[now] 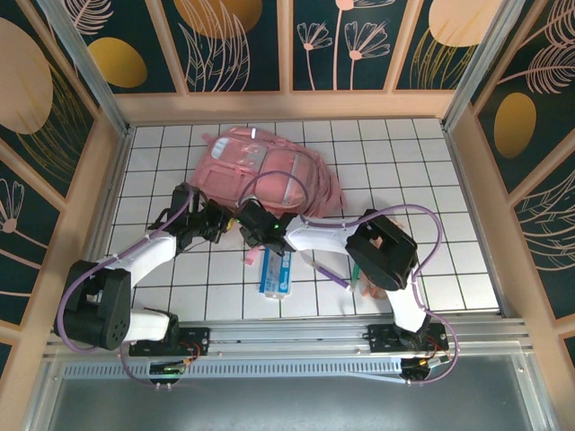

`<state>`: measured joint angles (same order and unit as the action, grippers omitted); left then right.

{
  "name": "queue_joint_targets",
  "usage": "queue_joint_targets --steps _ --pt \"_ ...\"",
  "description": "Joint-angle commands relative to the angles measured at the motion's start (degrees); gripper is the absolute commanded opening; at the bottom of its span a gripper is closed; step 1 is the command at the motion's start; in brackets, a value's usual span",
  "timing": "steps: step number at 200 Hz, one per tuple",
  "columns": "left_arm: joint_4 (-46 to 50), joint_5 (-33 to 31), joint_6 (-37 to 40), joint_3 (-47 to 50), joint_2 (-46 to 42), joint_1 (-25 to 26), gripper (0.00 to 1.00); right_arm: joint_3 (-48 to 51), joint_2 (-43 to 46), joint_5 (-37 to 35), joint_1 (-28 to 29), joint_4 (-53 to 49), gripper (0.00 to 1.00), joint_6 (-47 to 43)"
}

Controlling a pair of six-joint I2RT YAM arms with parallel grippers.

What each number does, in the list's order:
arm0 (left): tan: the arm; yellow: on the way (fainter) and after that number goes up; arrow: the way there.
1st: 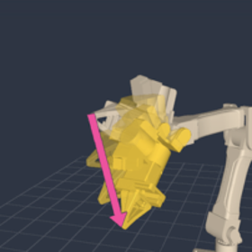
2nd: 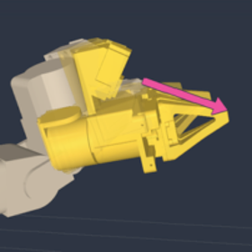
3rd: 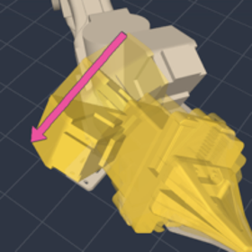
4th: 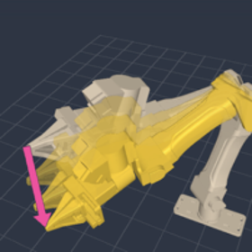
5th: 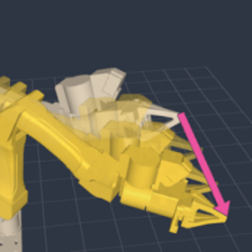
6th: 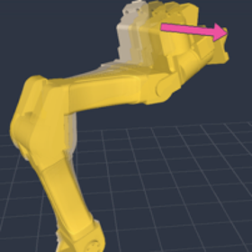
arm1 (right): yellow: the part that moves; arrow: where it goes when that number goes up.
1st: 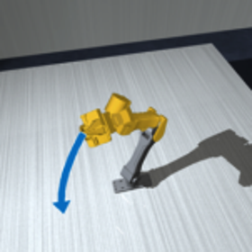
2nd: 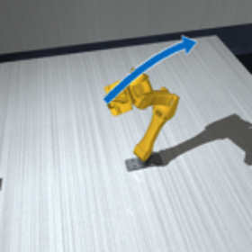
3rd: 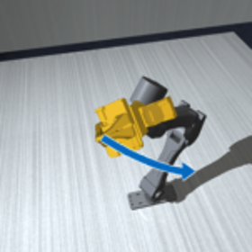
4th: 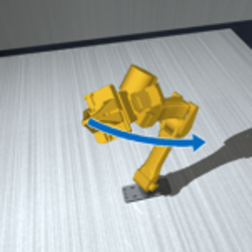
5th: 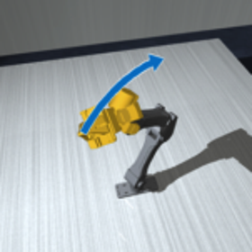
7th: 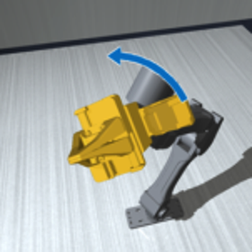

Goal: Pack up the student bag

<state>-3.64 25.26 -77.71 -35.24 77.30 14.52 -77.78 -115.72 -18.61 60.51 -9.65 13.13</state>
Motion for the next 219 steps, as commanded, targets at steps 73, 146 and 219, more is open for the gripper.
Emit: queue_joint_targets --steps 73,146,219 --pt "-1.6 6.0 -11.5 0.4 -0.4 1.2 0.0 0.5 2.4 -7.5 -0.8 1.4 0.0 2.2" --pt "-1.1 1.0 -8.5 0.7 3.0 0.5 0.0 16.9 14.1 26.3 -11.8 -3.0 0.0 4.2" --pt "1.4 1.8 -5.6 -0.6 2.7 -2.0 0.0 18.6 17.7 31.5 -18.2 -4.3 0.0 -0.4"
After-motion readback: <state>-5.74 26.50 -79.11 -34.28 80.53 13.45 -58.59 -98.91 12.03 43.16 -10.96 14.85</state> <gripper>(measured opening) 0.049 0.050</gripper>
